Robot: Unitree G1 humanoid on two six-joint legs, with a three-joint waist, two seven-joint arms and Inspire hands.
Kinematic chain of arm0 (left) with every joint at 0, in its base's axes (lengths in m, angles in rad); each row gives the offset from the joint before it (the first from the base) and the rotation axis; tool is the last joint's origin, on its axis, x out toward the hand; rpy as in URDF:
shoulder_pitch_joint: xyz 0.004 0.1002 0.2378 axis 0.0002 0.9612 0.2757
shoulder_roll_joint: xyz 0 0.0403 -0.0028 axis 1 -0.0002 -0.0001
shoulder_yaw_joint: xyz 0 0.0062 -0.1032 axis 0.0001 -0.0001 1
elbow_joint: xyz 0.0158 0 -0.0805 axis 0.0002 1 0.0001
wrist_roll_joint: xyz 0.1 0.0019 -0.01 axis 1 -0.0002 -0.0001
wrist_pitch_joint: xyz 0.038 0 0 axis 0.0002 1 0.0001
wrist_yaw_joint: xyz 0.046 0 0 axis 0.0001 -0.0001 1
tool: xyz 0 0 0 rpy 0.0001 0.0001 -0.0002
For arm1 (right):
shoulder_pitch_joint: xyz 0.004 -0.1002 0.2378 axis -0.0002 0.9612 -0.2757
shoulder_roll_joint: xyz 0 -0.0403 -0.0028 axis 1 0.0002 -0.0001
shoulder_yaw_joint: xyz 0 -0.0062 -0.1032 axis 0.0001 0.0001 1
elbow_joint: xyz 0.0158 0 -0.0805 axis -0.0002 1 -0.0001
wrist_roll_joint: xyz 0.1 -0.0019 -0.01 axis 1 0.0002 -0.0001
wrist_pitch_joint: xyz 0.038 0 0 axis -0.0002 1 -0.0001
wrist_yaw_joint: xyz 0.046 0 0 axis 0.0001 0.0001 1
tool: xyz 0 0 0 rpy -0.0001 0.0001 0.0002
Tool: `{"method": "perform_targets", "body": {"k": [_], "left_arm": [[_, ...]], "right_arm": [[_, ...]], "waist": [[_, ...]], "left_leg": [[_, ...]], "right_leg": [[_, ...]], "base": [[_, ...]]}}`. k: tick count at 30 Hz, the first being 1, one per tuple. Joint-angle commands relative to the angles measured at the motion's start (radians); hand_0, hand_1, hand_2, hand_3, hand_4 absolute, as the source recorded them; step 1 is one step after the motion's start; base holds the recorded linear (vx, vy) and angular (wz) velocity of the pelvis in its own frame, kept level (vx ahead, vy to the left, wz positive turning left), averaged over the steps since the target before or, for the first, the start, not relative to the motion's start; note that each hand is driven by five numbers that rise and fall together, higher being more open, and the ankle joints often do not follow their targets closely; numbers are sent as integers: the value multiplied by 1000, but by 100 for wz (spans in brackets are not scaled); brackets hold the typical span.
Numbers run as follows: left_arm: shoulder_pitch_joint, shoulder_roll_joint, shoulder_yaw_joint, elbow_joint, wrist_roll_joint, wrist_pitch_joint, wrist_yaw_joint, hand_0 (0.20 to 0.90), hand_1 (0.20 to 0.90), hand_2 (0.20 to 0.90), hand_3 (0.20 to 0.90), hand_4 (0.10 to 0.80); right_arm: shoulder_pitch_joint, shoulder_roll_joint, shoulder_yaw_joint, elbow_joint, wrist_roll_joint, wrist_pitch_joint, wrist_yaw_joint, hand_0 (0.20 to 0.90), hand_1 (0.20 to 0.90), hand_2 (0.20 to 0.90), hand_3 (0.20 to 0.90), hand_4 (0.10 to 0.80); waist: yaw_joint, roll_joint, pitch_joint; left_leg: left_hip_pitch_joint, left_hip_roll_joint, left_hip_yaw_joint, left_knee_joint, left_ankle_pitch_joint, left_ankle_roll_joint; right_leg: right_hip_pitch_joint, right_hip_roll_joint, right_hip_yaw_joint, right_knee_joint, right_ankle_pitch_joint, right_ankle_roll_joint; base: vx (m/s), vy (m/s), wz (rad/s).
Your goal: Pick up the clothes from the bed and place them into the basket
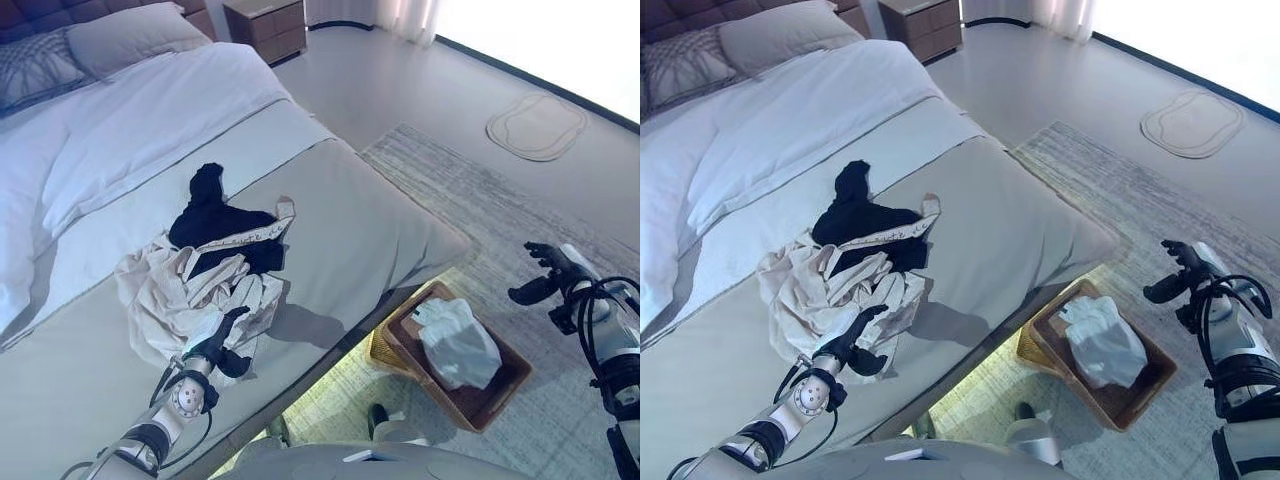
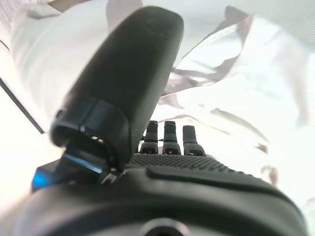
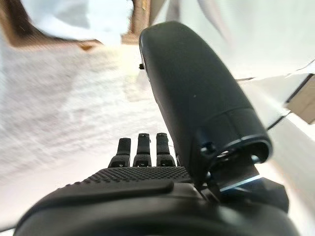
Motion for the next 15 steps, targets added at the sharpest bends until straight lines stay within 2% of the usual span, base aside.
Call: {"method": "perform_targets", "body": {"k": [1, 7, 15], "left_arm": [[-57, 46, 25, -75, 160, -75, 160, 900, 900, 900, 900, 800], [-28, 60, 27, -127, 139, -47, 144, 900, 900, 900, 900, 800], [18, 63, 55, -154, 119, -54, 138, 900, 900, 900, 900, 800]], "right_arm": [[-199, -18, 55, -100, -51, -66, -96, 900, 900, 900, 900, 800], [-284, -12, 145, -118, -118, -102, -116, 900, 900, 900, 900, 800], [-422, 5, 252, -104, -115, -95, -110, 900, 900, 900, 900, 800]], "waist": [[75, -34, -39], [134, -28, -31], [227, -30, -8]], "left_leg": [[48, 14, -64, 66, -158, -25], [24, 2, -116, 64, -147, -26], [-21, -18, -189, 93, -136, -29]], "right_leg": [[-101, -16, -29, 120, -34, 7], [-90, -23, -65, 119, -44, -1], [-78, -38, -137, 156, -75, -27]], "base": [[5, 27, 33], [26, 34, 31], [61, 36, 34]]}}
